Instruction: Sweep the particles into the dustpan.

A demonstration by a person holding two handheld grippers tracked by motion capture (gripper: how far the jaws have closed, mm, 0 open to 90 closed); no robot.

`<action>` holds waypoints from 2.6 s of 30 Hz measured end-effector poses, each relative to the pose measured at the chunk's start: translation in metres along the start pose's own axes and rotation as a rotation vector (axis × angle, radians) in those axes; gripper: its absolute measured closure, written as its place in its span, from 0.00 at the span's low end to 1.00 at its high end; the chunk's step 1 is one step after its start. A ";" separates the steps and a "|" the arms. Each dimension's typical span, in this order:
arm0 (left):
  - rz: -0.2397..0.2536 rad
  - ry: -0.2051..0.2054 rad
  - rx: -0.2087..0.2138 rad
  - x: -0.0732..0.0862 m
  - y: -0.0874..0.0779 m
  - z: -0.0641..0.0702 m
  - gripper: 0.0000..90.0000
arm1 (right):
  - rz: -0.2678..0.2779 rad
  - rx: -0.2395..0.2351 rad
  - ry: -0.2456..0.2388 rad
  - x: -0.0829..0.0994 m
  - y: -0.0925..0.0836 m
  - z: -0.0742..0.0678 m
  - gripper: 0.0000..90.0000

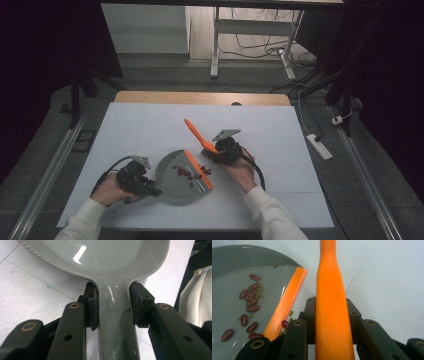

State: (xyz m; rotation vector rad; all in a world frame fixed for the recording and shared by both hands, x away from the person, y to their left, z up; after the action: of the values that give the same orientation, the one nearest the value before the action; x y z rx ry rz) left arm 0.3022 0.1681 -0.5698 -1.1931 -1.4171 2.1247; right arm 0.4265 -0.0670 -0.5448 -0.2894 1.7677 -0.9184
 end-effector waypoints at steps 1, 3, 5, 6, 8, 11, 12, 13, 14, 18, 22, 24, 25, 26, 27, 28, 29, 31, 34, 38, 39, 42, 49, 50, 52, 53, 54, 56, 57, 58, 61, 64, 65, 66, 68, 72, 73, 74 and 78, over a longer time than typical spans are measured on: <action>0.000 0.000 0.000 0.000 0.000 0.000 0.68 | 0.001 -0.003 0.001 0.000 0.000 -0.001 0.78; -0.001 0.000 0.000 0.000 0.000 0.000 0.68 | 0.005 -0.008 0.001 0.001 0.001 -0.003 0.78; -0.002 -0.001 -0.002 0.000 -0.001 0.000 0.68 | 0.011 -0.017 0.003 0.002 0.002 -0.007 0.78; -0.001 -0.001 -0.001 0.000 -0.001 0.001 0.68 | 0.014 -0.018 0.003 0.002 0.003 -0.009 0.78; -0.002 0.000 -0.001 0.000 0.000 0.001 0.68 | 0.017 -0.012 -0.009 0.003 0.004 -0.013 0.78; -0.003 0.000 0.000 0.001 0.000 0.000 0.68 | 0.028 -0.009 -0.025 0.003 0.007 -0.019 0.78; -0.003 0.000 0.000 0.000 0.000 0.000 0.69 | 0.024 -0.007 -0.026 0.003 0.007 -0.021 0.78; -0.003 -0.002 0.000 0.000 0.000 0.001 0.69 | 0.026 -0.006 -0.033 0.003 0.008 -0.023 0.78; -0.003 -0.002 0.000 0.000 0.000 0.001 0.68 | 0.025 -0.004 -0.035 0.003 0.009 -0.025 0.78; -0.003 -0.001 0.000 0.000 0.000 0.001 0.69 | 0.030 -0.016 -0.043 0.003 0.011 -0.031 0.78; -0.004 0.001 0.000 0.000 0.001 0.001 0.68 | 0.033 -0.025 -0.051 0.002 0.013 -0.039 0.77; -0.005 0.001 0.001 0.000 0.001 0.000 0.68 | 0.033 -0.031 -0.054 0.002 0.015 -0.043 0.77; -0.005 0.001 0.001 0.000 0.001 0.000 0.68 | 0.030 -0.028 -0.061 0.001 0.016 -0.045 0.77; -0.006 0.001 0.001 0.000 0.001 0.000 0.68 | 0.031 -0.032 -0.062 0.001 0.016 -0.047 0.77; -0.006 0.001 0.001 0.000 0.001 0.001 0.68 | 0.031 -0.039 -0.068 0.001 0.016 -0.048 0.77; -0.006 0.002 0.000 0.000 0.001 0.001 0.69 | 0.036 -0.042 -0.066 0.000 0.017 -0.049 0.77; -0.006 0.002 0.001 0.000 0.001 0.001 0.69 | 0.036 -0.042 -0.068 0.000 0.017 -0.050 0.77; -0.006 0.002 0.001 0.000 0.001 0.000 0.68 | 0.048 -0.043 -0.069 -0.001 0.017 -0.051 0.77; -0.005 0.002 0.000 0.000 0.001 0.000 0.68 | 0.074 -0.083 -0.047 -0.004 0.016 -0.055 0.78; -0.008 0.004 -0.001 0.001 0.001 0.000 0.69 | 0.076 -0.115 -0.058 -0.006 0.019 -0.064 0.78; -0.006 0.004 -0.002 0.001 0.002 0.000 0.69 | 0.074 -0.128 -0.066 -0.007 0.019 -0.066 0.78; -0.005 0.004 -0.004 0.001 0.002 0.000 0.69 | 0.079 -0.155 -0.081 -0.009 0.019 -0.071 0.78; -0.002 0.005 -0.008 0.001 0.002 0.001 0.69 | 0.151 -0.113 -0.044 -0.015 0.000 -0.055 0.78; -0.001 0.008 -0.009 0.001 0.002 0.000 0.69 | 0.158 -0.107 -0.037 -0.015 -0.003 -0.053 0.78; 0.000 0.006 -0.008 0.001 0.002 0.001 0.68 | 0.169 -0.091 -0.029 -0.015 -0.009 -0.047 0.78; 0.000 0.005 -0.009 0.001 0.002 0.001 0.68 | 0.172 -0.081 -0.026 -0.015 -0.011 -0.045 0.78; -0.001 0.004 -0.010 0.001 0.002 0.001 0.68 | 0.173 -0.070 -0.026 -0.014 -0.014 -0.042 0.78; 0.000 0.006 -0.015 0.002 0.002 0.002 0.68 | 0.182 -0.064 -0.011 -0.013 -0.018 -0.038 0.78; 0.002 0.008 -0.017 0.002 0.002 0.002 0.68 | 0.183 -0.058 -0.007 -0.013 -0.020 -0.036 0.78; 0.003 0.007 -0.017 0.002 0.002 0.002 0.68 | 0.180 -0.049 -0.009 -0.012 -0.022 -0.034 0.78; 0.003 0.004 -0.017 0.002 0.002 0.002 0.69 | 0.171 -0.018 -0.013 -0.009 -0.026 -0.030 0.78; 0.003 0.005 -0.017 0.002 0.002 0.002 0.68 | 0.166 0.000 -0.004 -0.004 -0.028 -0.026 0.78; 0.004 0.005 -0.018 0.002 0.002 0.003 0.68 | 0.163 0.003 -0.001 -0.003 -0.029 -0.025 0.78; 0.004 0.004 -0.017 0.002 0.002 0.003 0.68 | 0.160 0.008 -0.001 -0.001 -0.030 -0.024 0.78; 0.004 0.003 -0.018 0.002 0.001 0.003 0.68 | 0.154 0.016 0.001 0.001 -0.031 -0.023 0.78; 0.005 0.005 -0.020 0.003 0.001 0.003 0.68 | 0.139 0.030 0.003 0.007 -0.032 -0.023 0.78; 0.004 0.007 -0.020 0.003 0.000 0.003 0.68 | 0.130 0.037 -0.002 0.009 -0.031 -0.023 0.78; 0.004 0.008 -0.021 0.003 0.000 0.004 0.68 | 0.120 0.040 -0.007 0.010 -0.031 -0.023 0.78; 0.002 0.007 -0.019 0.004 -0.001 0.005 0.69 | 0.088 0.058 -0.009 0.016 -0.026 -0.023 0.78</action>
State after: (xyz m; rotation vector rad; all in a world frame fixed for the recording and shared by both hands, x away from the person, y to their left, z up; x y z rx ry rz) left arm 0.2957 0.1682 -0.5699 -1.2088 -1.4371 2.1104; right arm 0.3933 -0.0840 -0.5346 -0.1769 1.7282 -0.9021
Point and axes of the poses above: each handheld gripper's, and its own axes: y roughly forward along the jaws, x roughly out of its underside, z roughly to its right, the point moved 7 cm from there along y, roughly forward along the jaws, and after that the axes turned 14 degrees about -x, right-handed, at the moved point
